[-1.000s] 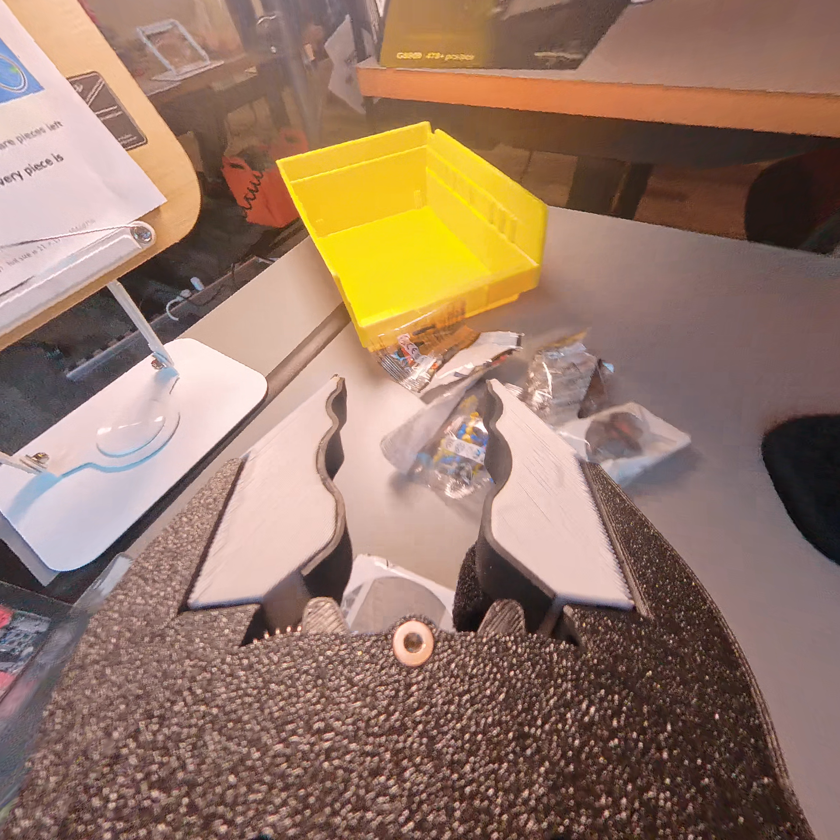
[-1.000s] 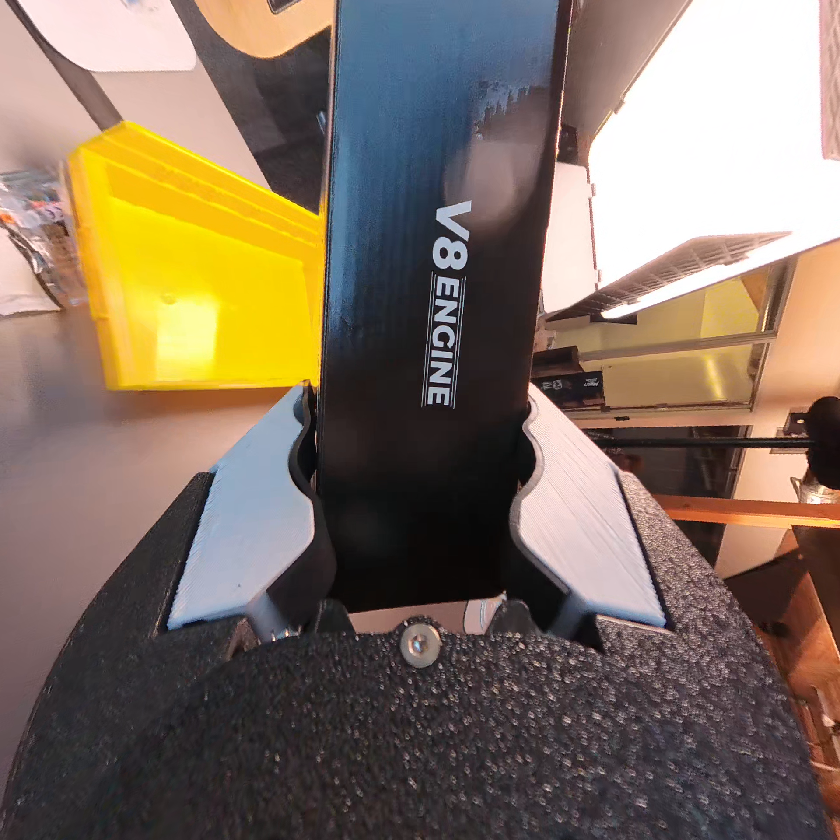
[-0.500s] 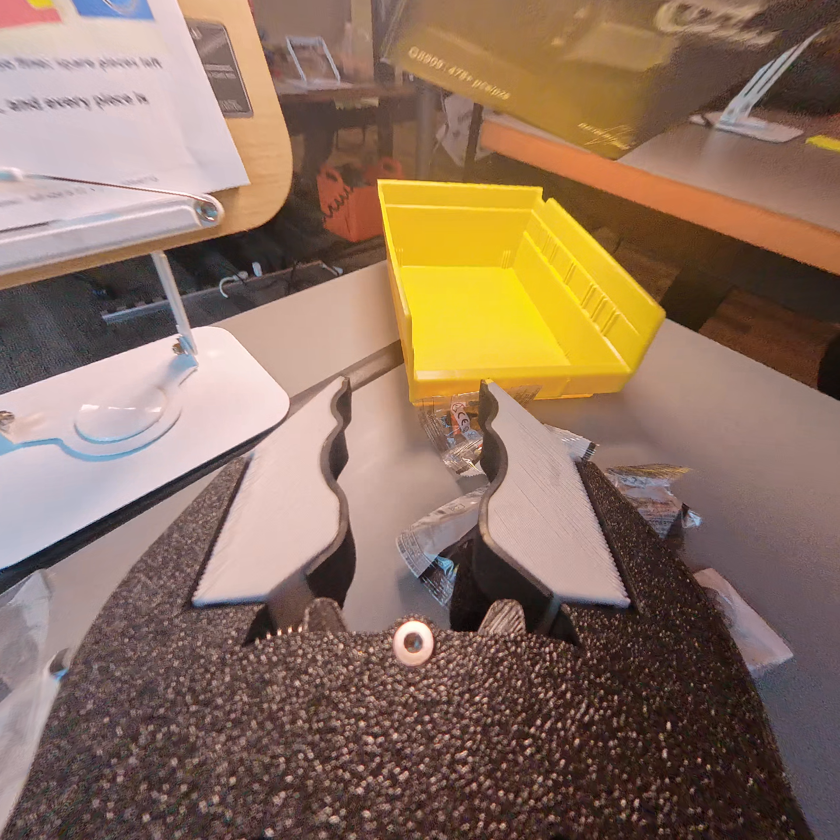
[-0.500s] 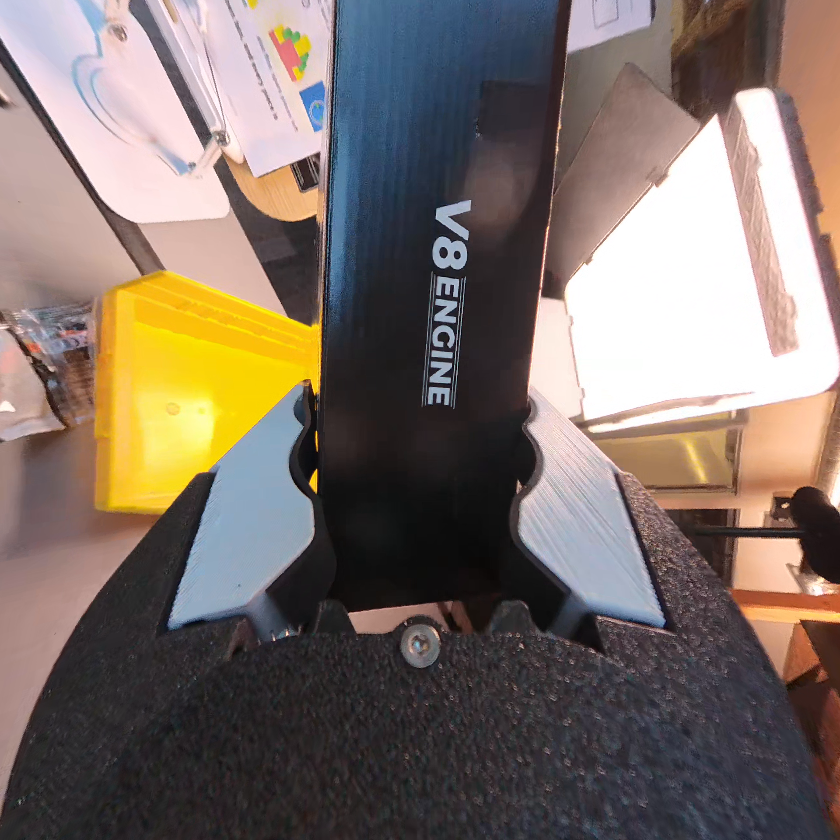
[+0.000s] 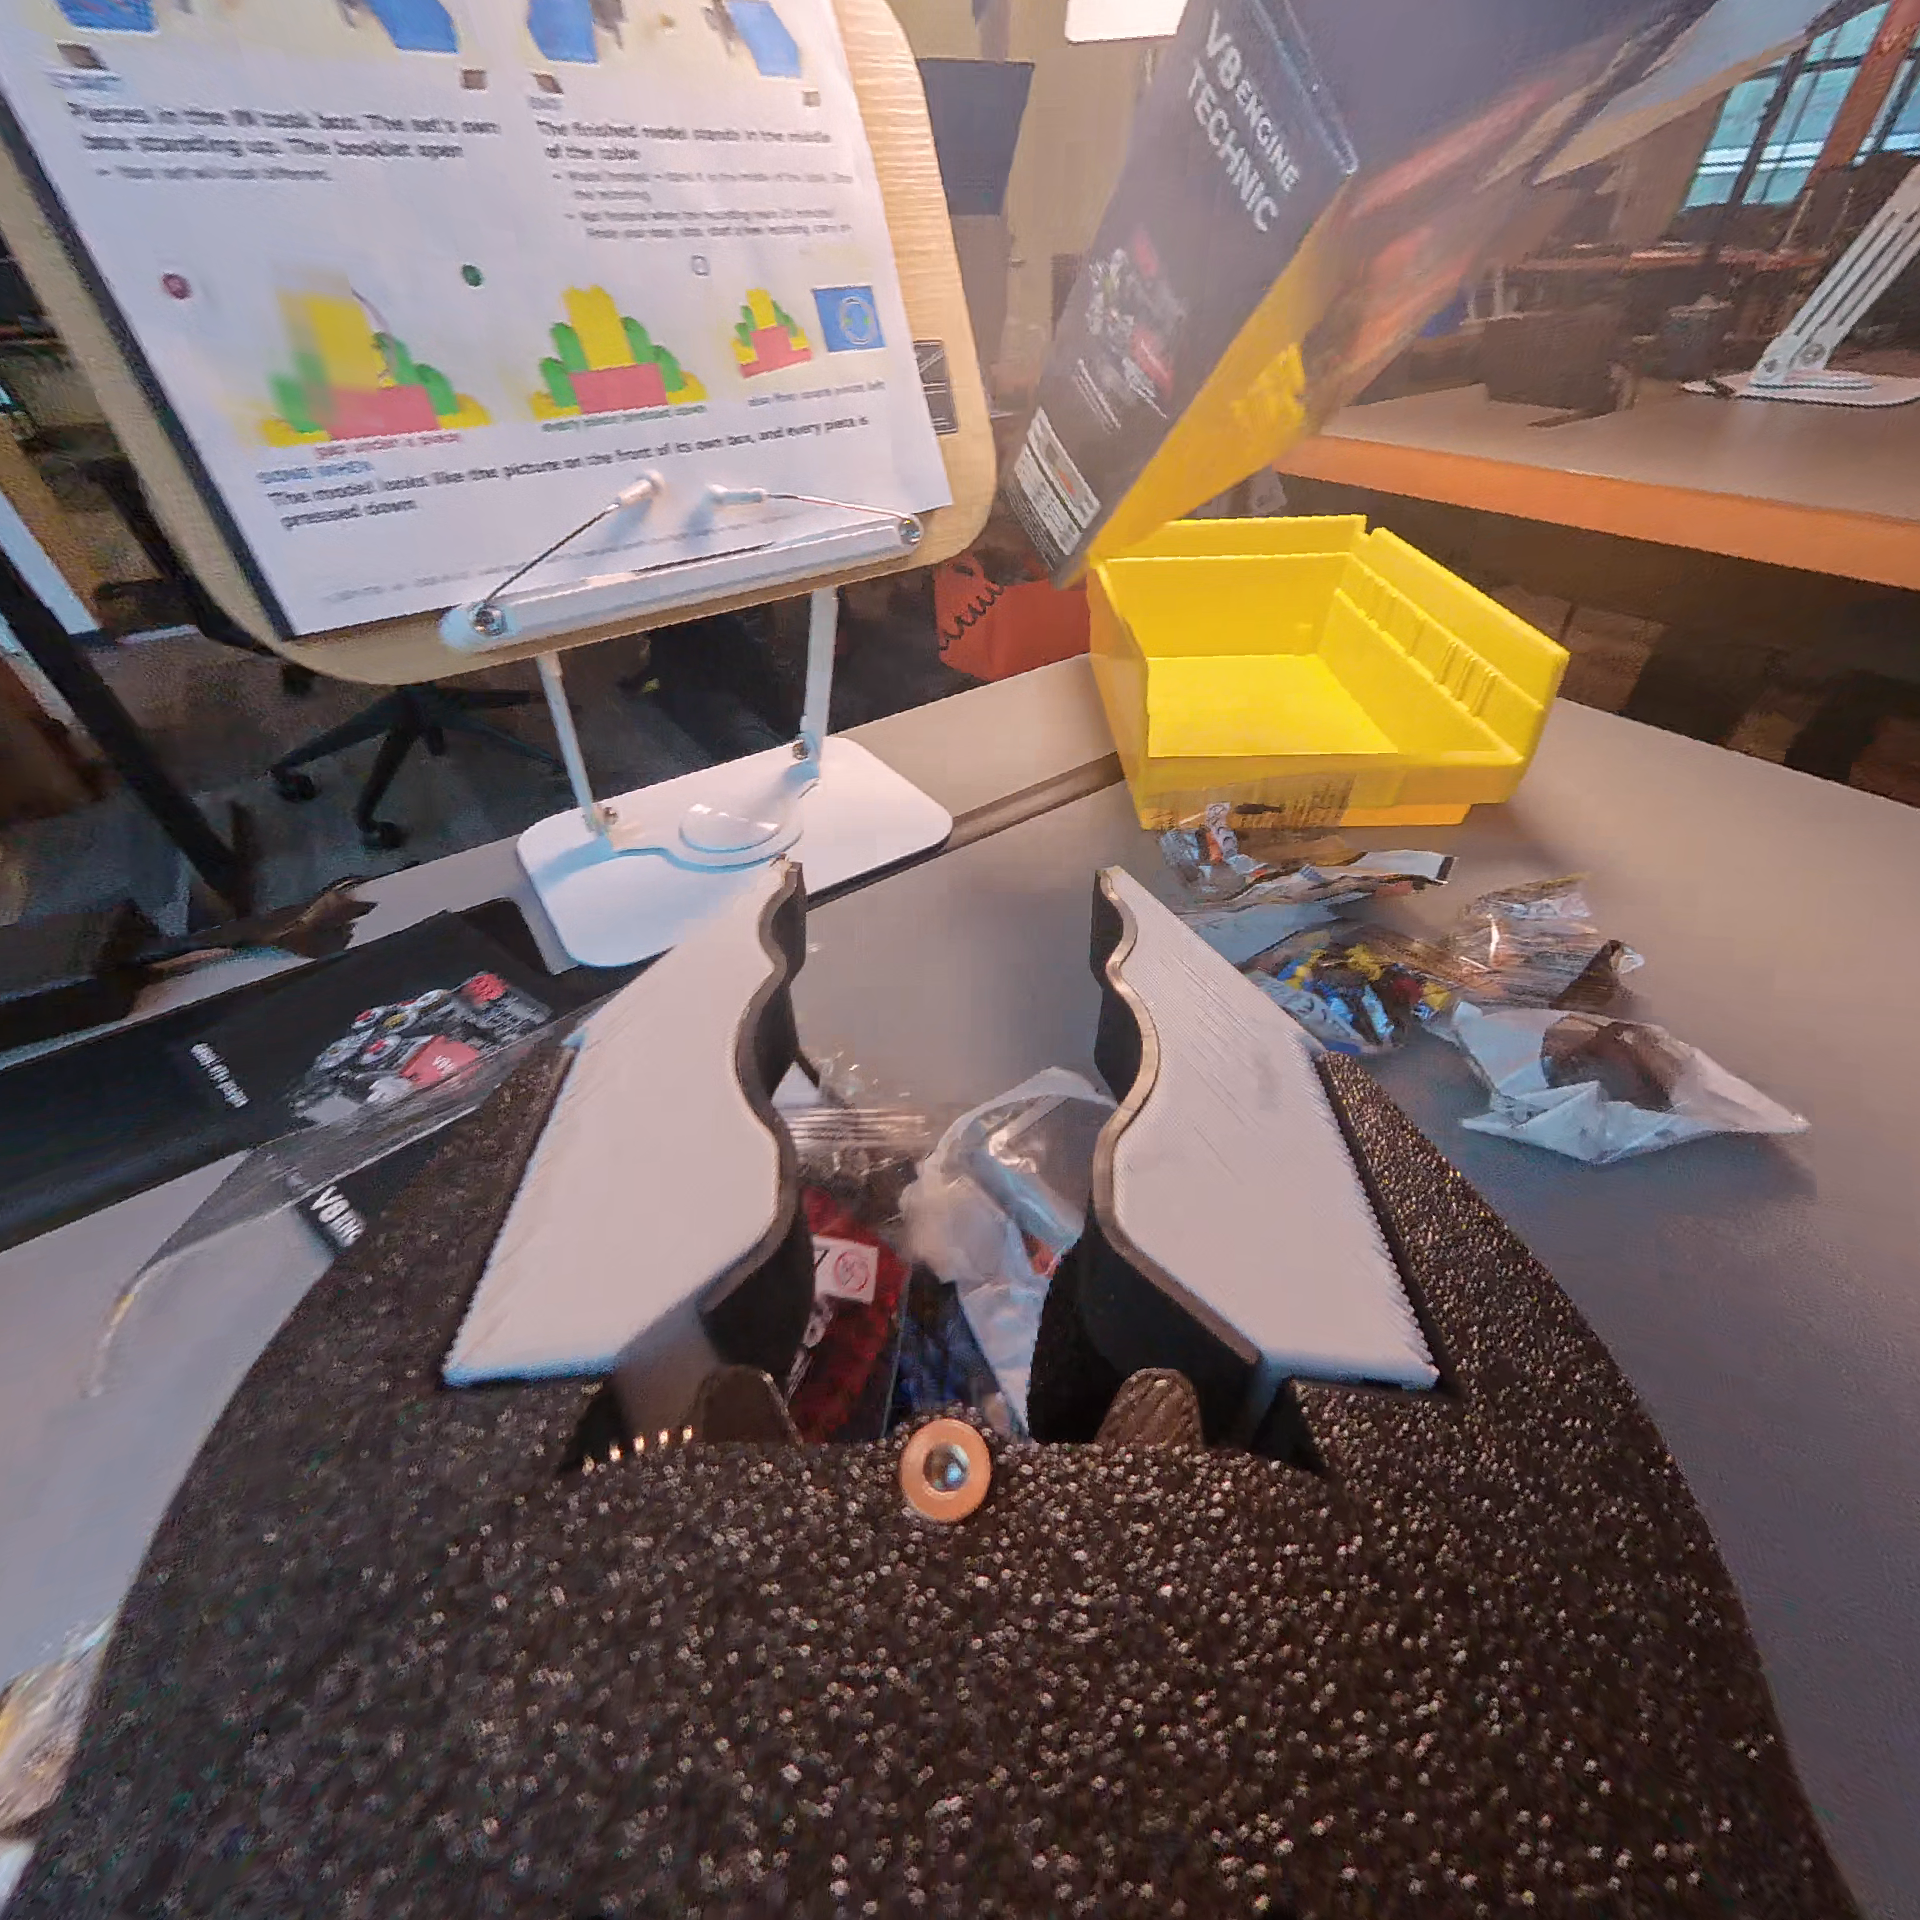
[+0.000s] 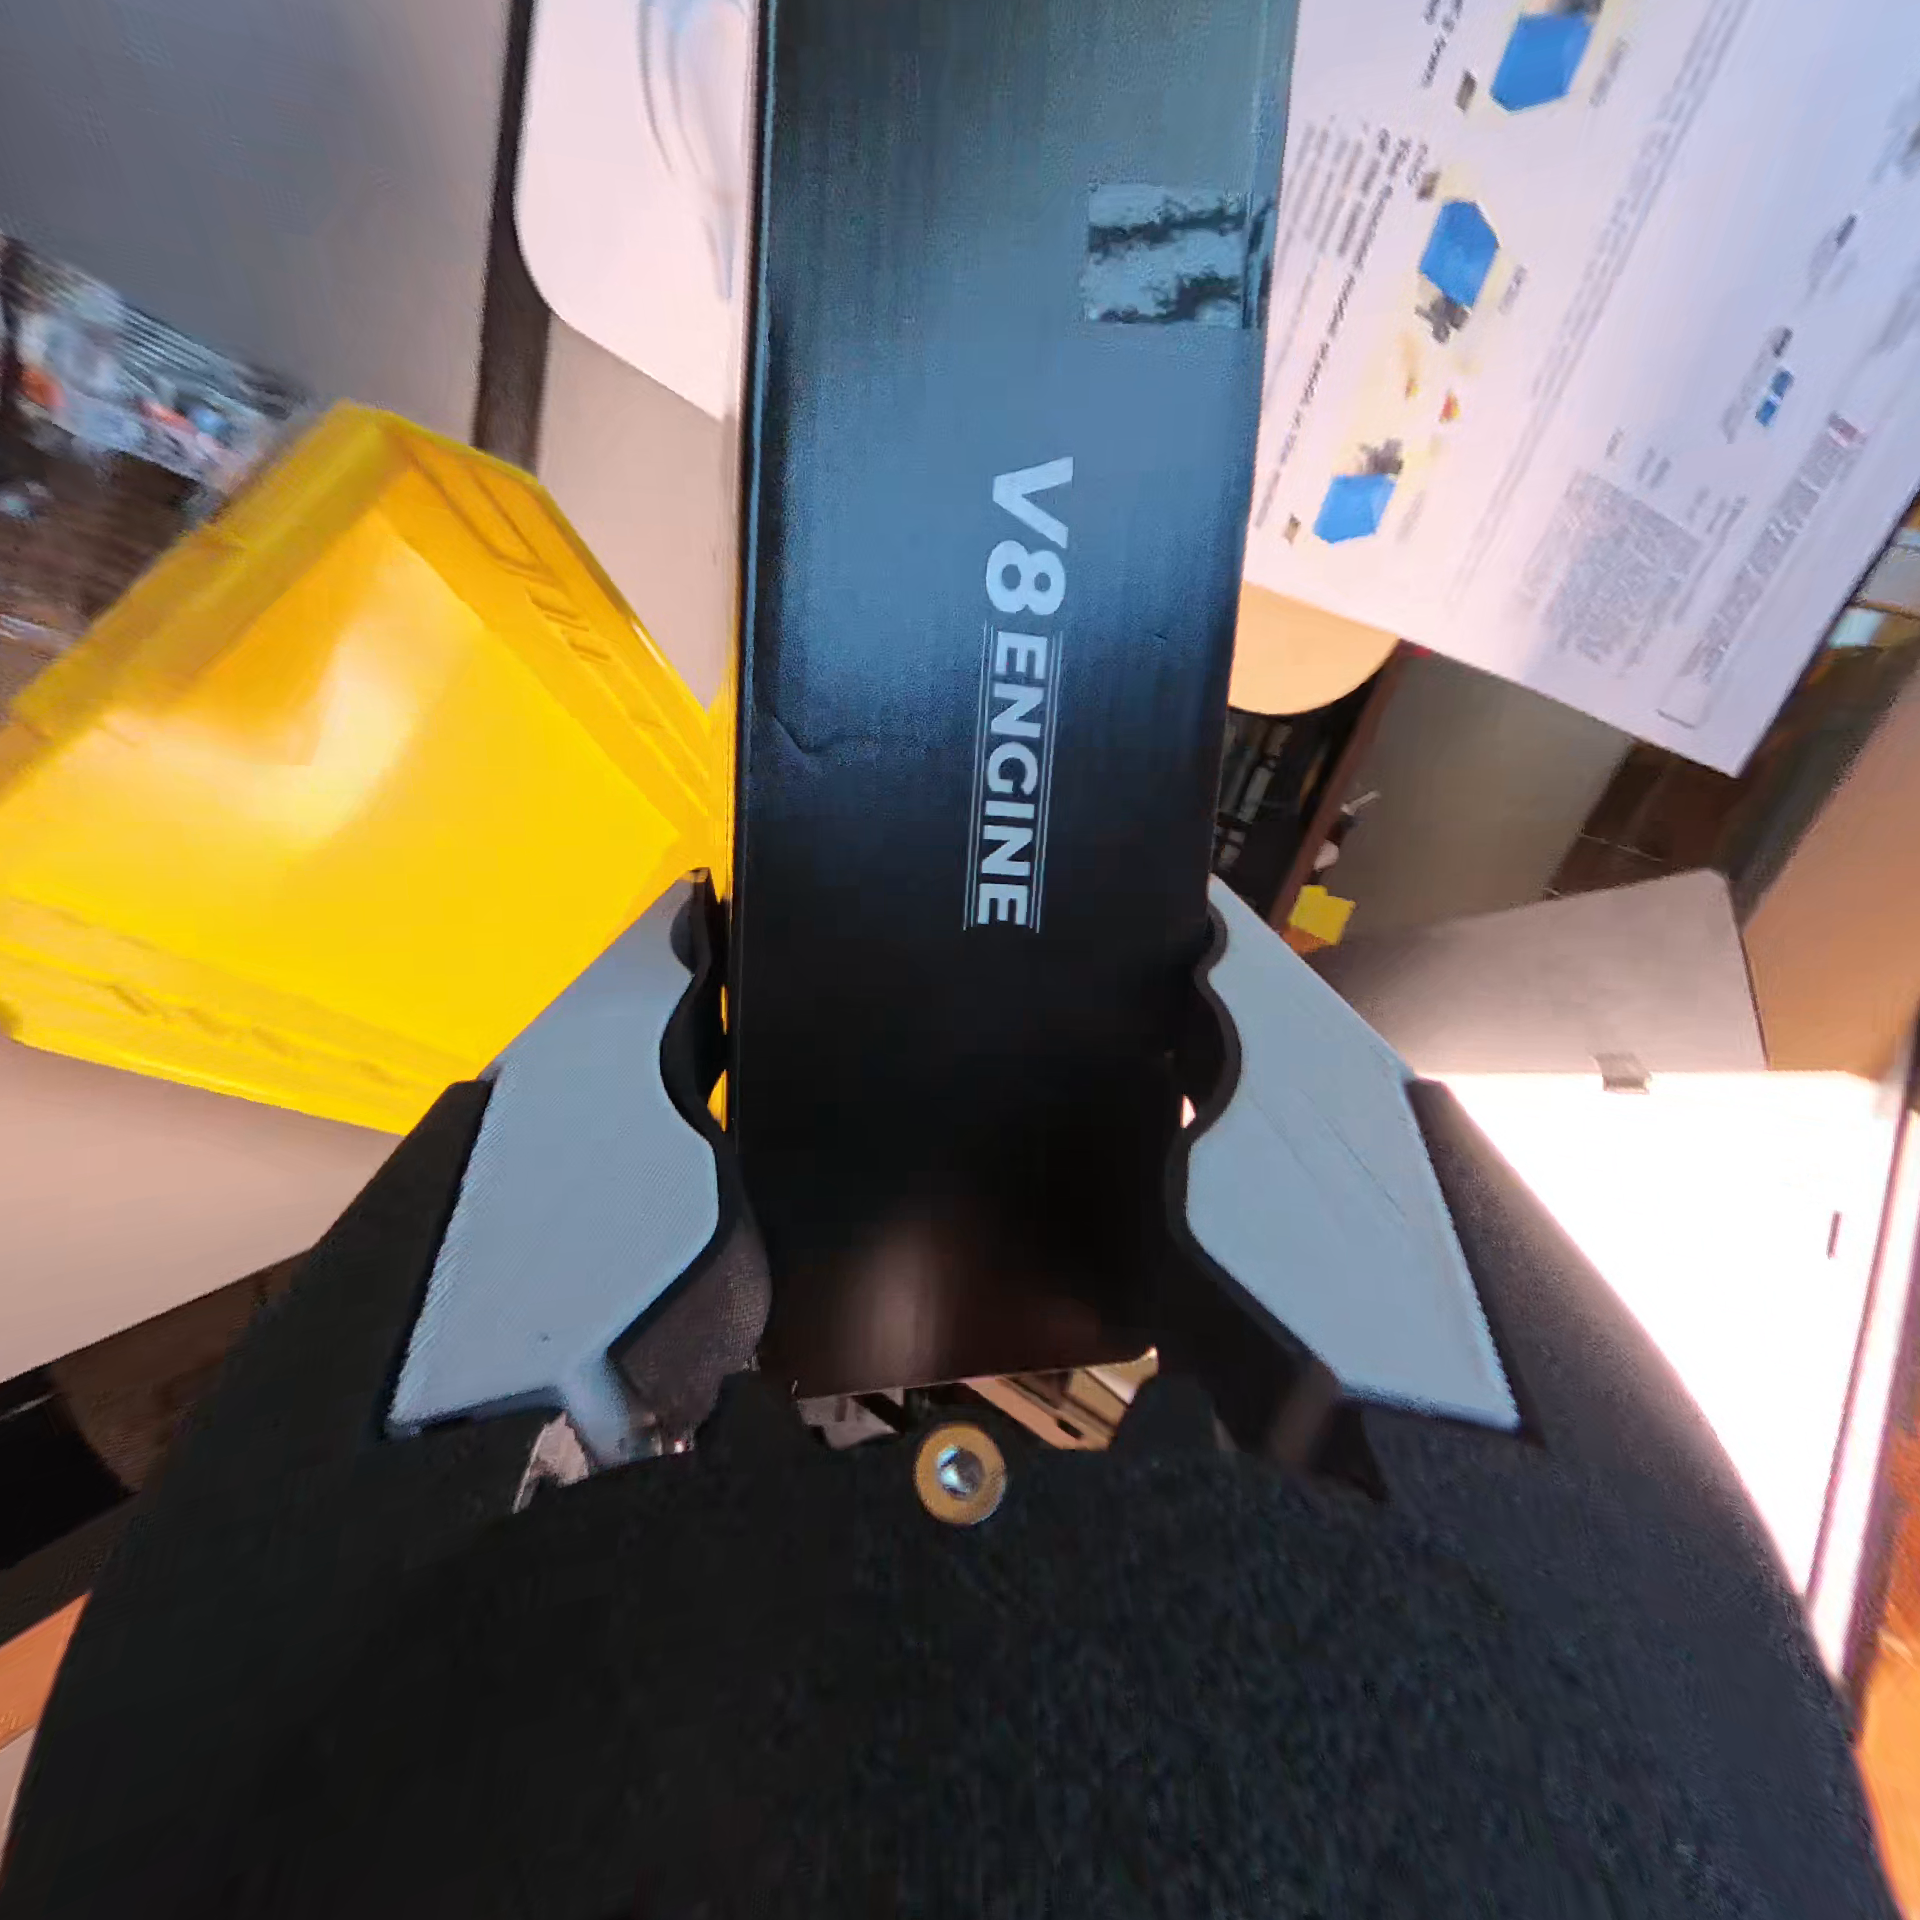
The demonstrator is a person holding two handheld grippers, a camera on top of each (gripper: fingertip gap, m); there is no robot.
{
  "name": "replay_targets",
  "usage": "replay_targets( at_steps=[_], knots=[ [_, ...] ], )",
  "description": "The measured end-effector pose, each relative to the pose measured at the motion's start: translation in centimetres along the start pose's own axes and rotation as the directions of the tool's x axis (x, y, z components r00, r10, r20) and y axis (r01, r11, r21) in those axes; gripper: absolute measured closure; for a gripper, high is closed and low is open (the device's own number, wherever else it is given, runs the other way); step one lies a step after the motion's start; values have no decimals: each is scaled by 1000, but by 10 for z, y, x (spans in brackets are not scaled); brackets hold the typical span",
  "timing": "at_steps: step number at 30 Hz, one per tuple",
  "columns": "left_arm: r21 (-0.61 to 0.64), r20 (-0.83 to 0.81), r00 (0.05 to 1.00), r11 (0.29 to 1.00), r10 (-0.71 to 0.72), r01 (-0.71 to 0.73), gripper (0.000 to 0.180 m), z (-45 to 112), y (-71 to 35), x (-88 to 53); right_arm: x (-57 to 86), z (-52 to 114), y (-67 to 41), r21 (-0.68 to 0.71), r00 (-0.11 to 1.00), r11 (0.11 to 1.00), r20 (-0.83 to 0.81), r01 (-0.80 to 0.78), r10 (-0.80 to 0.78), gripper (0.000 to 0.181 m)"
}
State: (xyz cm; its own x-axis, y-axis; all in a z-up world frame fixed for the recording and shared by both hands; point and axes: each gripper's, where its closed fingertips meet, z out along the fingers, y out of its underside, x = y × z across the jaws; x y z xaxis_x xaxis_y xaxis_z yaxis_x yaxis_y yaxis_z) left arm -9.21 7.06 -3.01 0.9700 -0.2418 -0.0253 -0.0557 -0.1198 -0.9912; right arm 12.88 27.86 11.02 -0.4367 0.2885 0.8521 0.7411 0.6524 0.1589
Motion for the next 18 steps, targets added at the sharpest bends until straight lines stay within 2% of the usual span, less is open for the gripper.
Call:
replay_targets(
  at_steps=[5,9,12,18],
  knots=[
    [40,63,998,999,7,-9,127,-21,14,-27,14,-6,-63,143,982,987,185,-75,48,94],
    [60,68,998,998,11,-15,127,-22,17,-37,39,24,-102,204,910,928,345,-312,230,94],
    [75,95,995,997,22,-29,127,-27,17,-45,25,73,-112,149,823,902,488,-406,289,94],
    [91,122,992,995,34,-45,128,-34,11,-51,-18,159,-89,-2,770,908,530,-418,356,90]
  ],
)
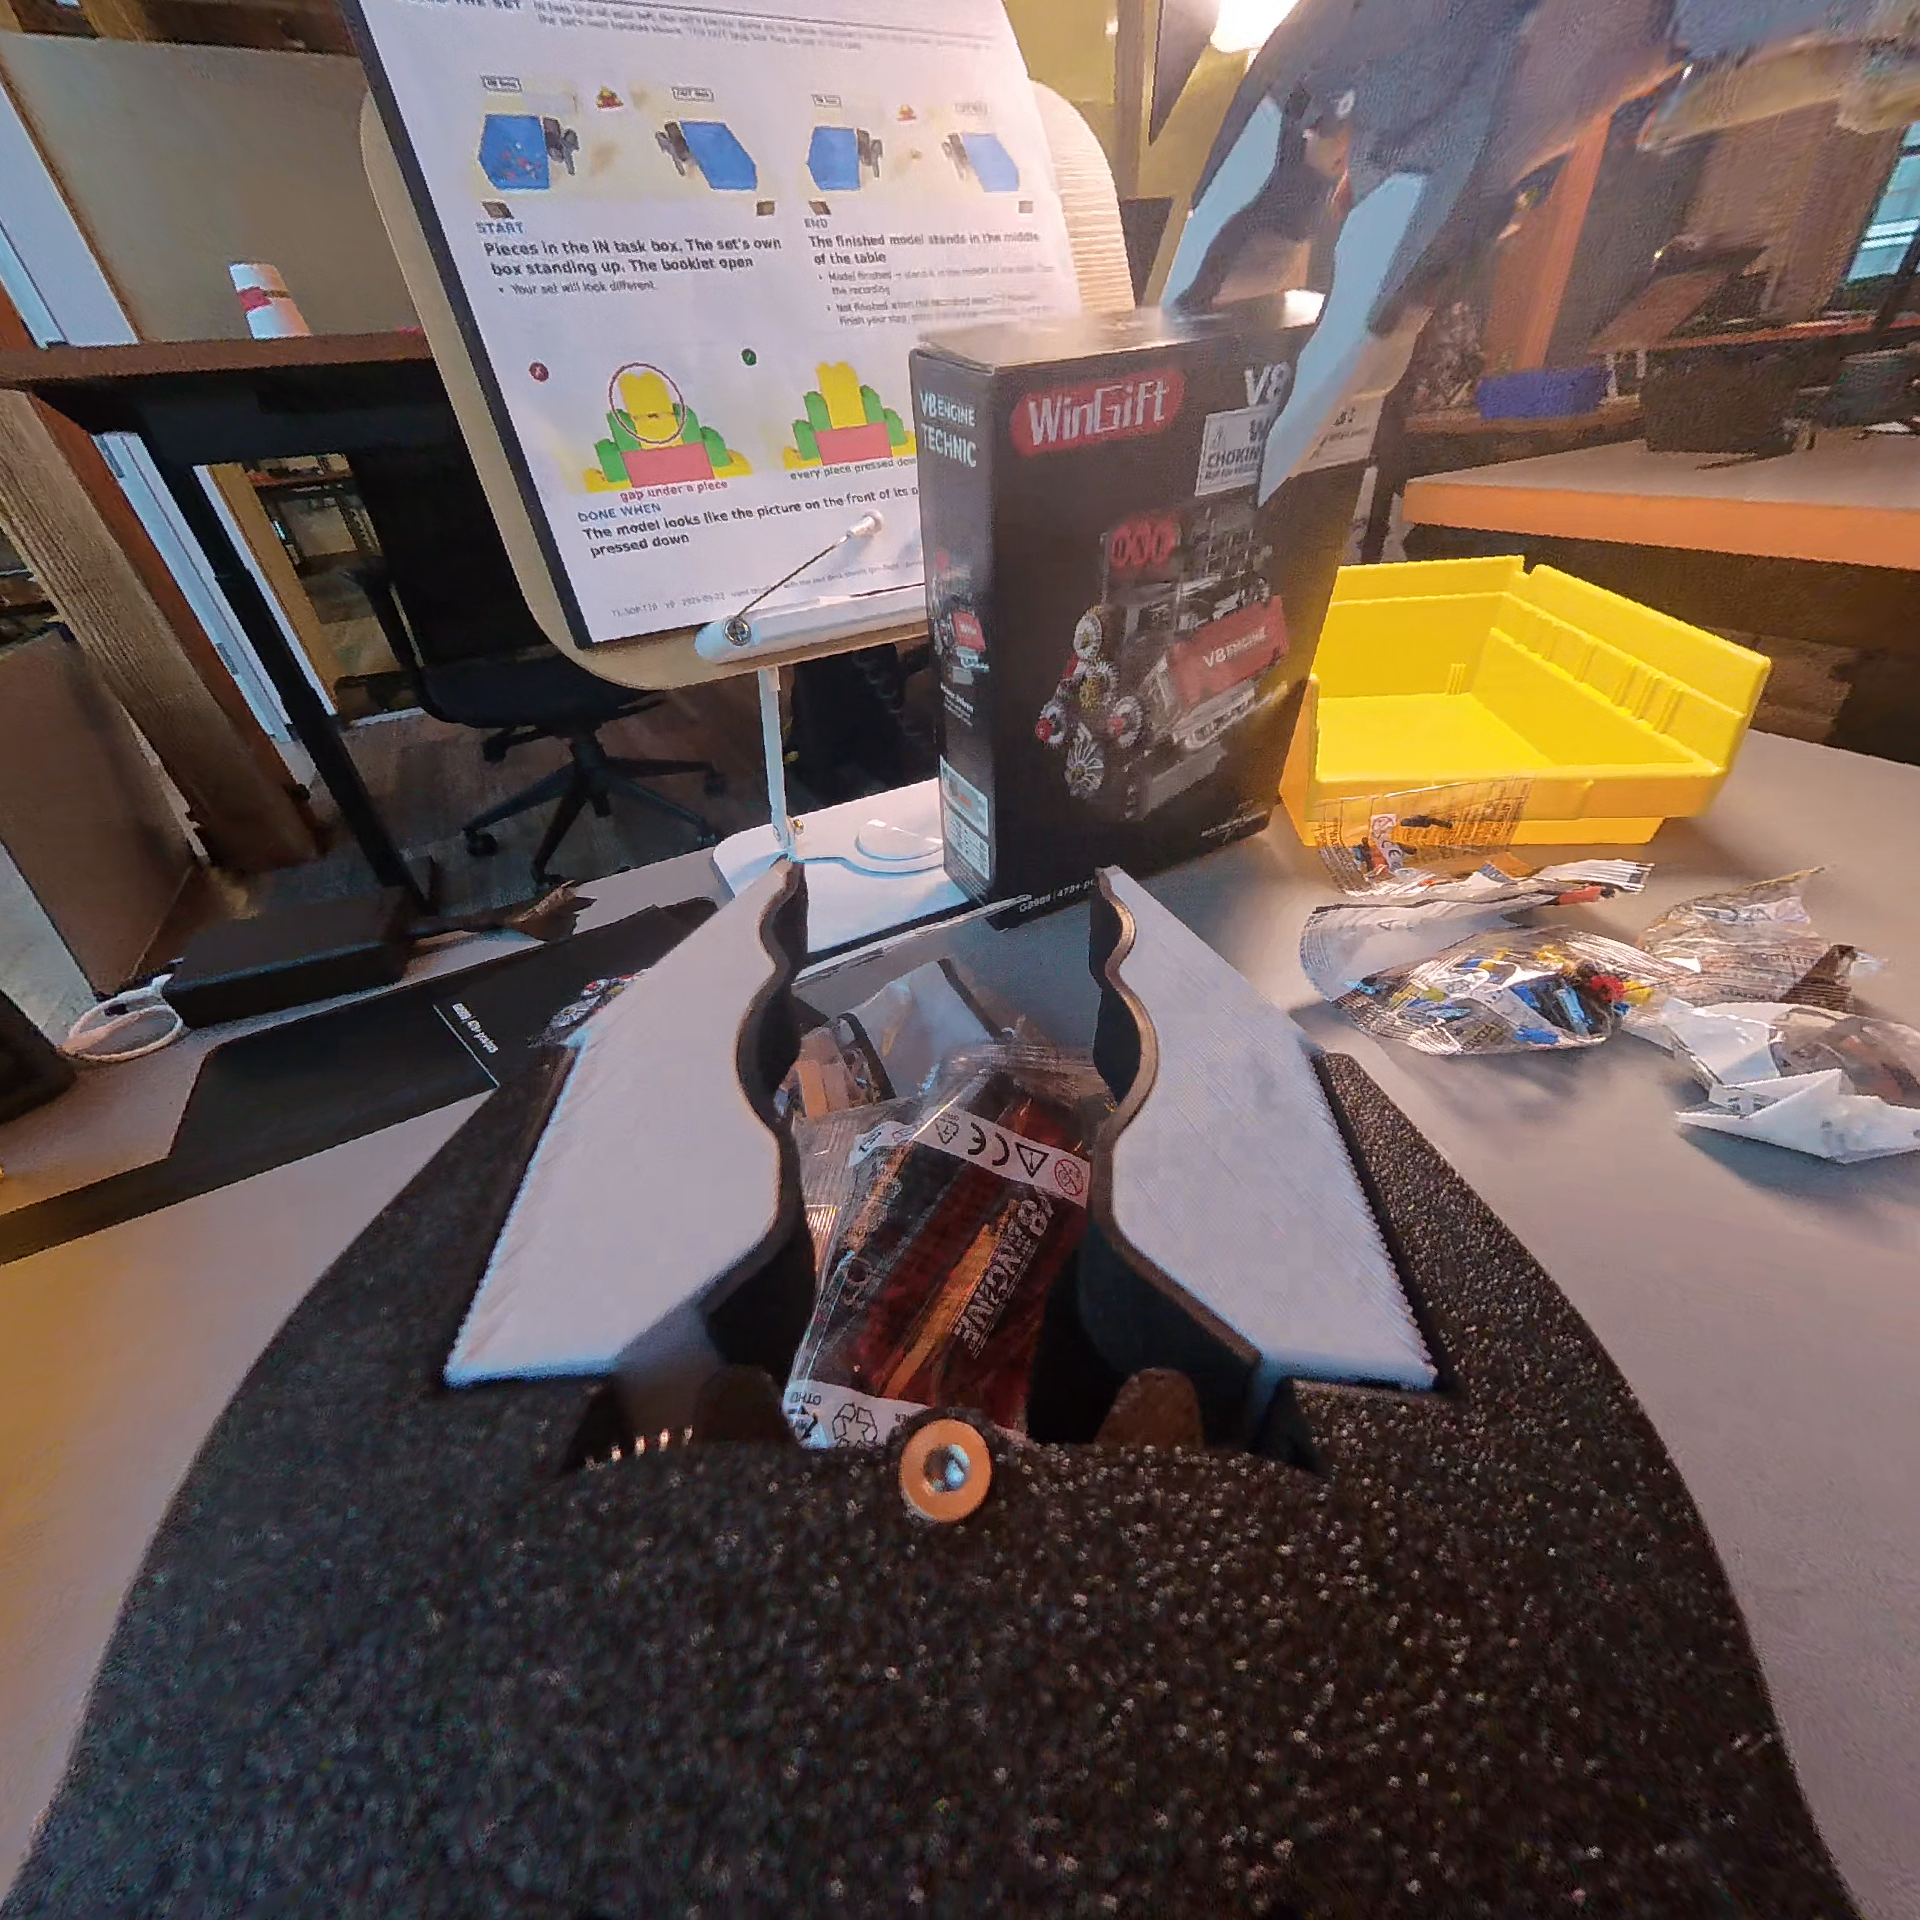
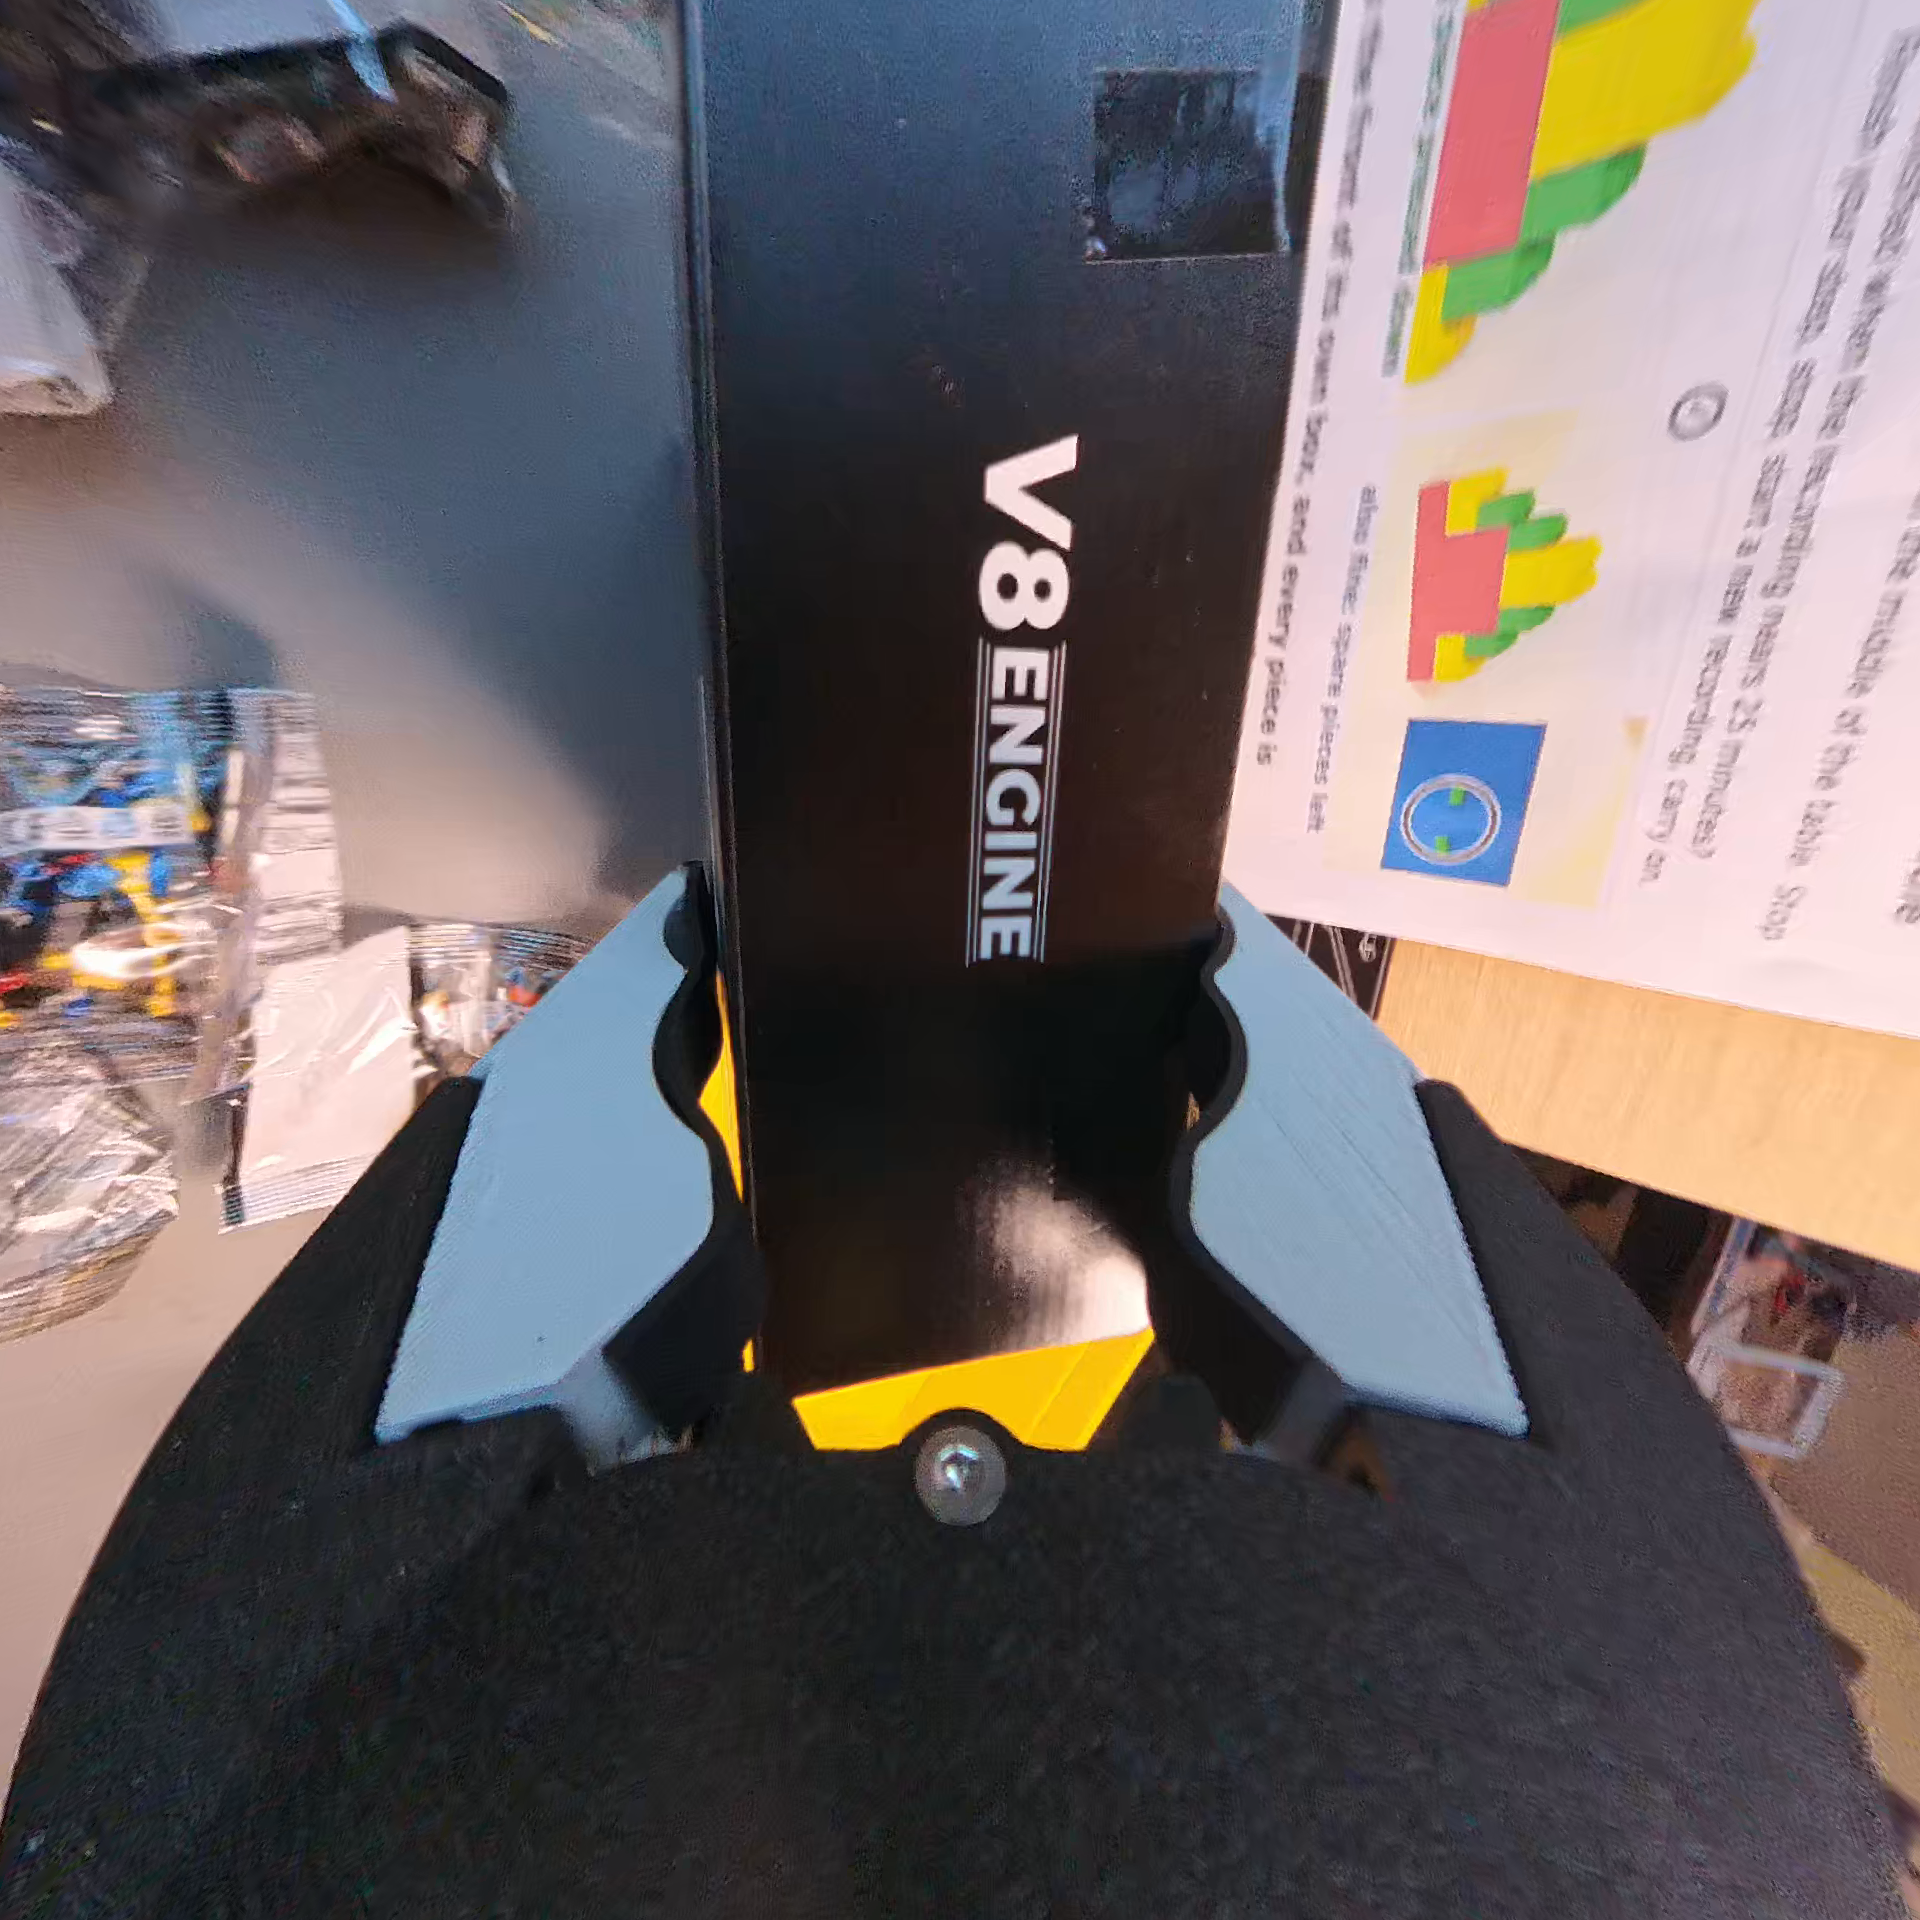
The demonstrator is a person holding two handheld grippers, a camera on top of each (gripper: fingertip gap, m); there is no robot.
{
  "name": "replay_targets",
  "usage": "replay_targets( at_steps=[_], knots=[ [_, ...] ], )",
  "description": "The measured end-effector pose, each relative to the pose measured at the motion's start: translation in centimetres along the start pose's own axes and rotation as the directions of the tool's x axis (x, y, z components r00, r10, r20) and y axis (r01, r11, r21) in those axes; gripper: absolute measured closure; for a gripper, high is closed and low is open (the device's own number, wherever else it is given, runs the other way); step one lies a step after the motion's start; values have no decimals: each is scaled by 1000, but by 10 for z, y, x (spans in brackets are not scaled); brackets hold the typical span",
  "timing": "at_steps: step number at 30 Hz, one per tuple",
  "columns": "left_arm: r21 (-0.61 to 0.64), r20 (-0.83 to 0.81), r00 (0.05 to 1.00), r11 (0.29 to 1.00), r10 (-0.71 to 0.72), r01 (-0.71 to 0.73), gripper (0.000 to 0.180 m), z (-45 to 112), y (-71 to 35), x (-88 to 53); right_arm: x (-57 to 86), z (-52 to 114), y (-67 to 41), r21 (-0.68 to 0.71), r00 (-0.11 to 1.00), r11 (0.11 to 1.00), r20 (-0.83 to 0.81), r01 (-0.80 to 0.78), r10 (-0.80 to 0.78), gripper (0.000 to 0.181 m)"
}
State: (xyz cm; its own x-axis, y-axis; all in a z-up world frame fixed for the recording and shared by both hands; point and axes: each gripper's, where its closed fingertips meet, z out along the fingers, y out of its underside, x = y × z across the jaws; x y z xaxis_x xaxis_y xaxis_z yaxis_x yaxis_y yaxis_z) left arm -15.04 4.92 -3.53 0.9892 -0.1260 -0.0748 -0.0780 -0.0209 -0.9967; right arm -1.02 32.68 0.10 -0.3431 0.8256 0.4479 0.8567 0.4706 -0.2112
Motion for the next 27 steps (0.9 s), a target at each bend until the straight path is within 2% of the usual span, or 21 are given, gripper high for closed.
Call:
replay_targets(
  at_steps=[3,6,7,8,10,12,14,18,20,22,27],
  knots=[
    [-9,-10,1000,1000,-15,15,128,1,3,1,20,3,14,-16,992,997,-108,-75,72,79],
    [-19,-11,1000,1000,-7,7,128,2,7,1,27,-37,15,111,956,979,-221,-172,194,63],
    [-21,-9,1000,1000,-1,1,128,3,7,1,23,-53,21,153,941,968,-245,-200,233,63],
    [-23,-9,1000,1000,4,-5,128,3,7,1,13,-66,34,162,932,962,-254,-221,257,67],
    [-26,-13,1000,1000,4,-5,128,3,7,1,-37,-63,70,84,940,949,-133,-305,314,81],
    [-26,-22,1000,1000,-2,1,128,5,8,3,-107,-33,111,-111,932,929,41,-353,359,82],
    [-32,-40,999,999,-8,6,128,7,10,8,-158,-1,151,-290,945,918,101,-272,312,89],
    [-44,-72,997,998,35,-38,128,8,10,26,-191,30,205,-494,966,853,92,-167,243,103],
    [-40,-75,996,998,49,-52,128,6,8,29,-201,37,216,-513,948,834,112,-201,297,120],
    [-37,-77,996,998,53,-56,128,5,6,31,-207,44,226,-523,944,824,104,-216,313,152],
    [-39,-73,996,998,55,-58,128,2,5,28,-227,28,252,-551,944,798,54,-245,327,156]
  ],
)
